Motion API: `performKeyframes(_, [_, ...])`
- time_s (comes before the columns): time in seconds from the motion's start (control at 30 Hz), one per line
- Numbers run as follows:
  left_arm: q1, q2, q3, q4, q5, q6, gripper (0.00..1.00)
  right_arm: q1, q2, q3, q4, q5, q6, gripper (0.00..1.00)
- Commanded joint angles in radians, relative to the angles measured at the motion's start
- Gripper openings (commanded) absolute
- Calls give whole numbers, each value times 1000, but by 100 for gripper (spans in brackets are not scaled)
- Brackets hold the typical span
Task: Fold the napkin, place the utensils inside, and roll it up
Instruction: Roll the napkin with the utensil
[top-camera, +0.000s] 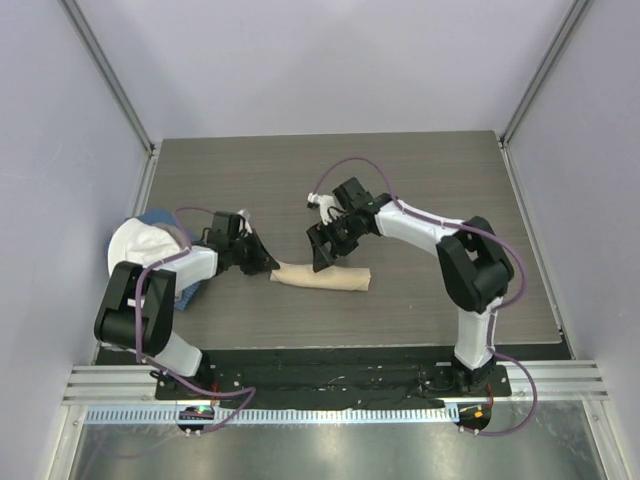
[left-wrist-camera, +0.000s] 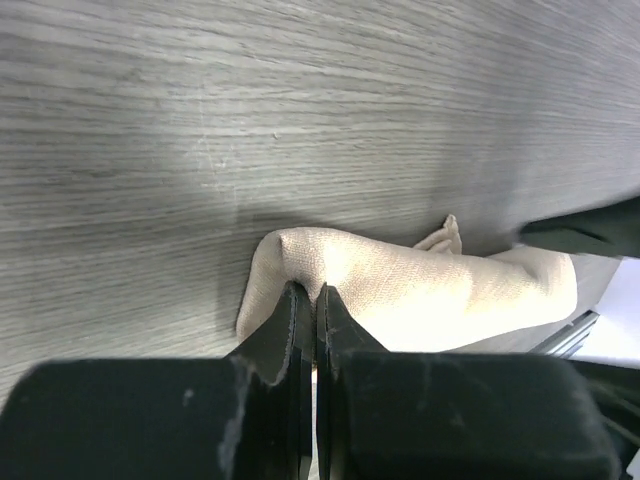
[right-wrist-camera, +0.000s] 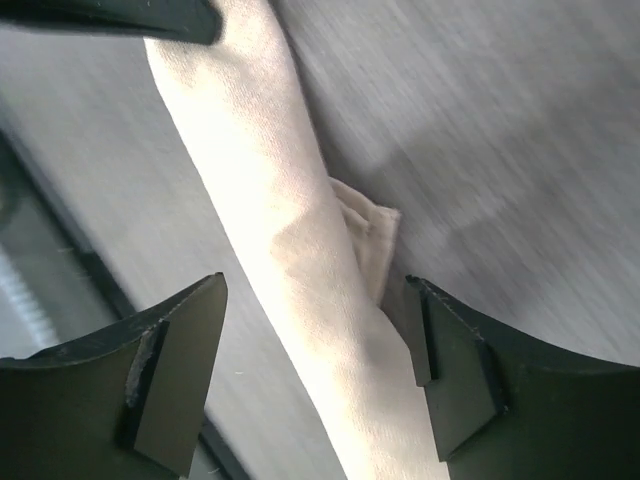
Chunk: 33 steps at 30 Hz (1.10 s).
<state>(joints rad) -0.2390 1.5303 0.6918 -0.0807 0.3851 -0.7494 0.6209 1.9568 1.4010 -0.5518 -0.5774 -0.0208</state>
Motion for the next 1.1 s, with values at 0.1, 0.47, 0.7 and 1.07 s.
performKeyframes(0.1, [15, 80, 95, -125, 30, 42, 0, 176, -223, -227, 299, 463, -186, 83])
performKeyframes(0.47, [26, 129, 144, -162, 51, 59, 0, 261, -233, -304, 409, 616, -300, 85])
performKeyframes(0.7, [24, 154, 164, -166, 61, 65, 0, 260, -174, -267, 352, 519, -312, 85])
performKeyframes(1.07, [27, 168, 196, -168, 72, 76, 0, 203, -70, -168, 207, 355, -261, 78])
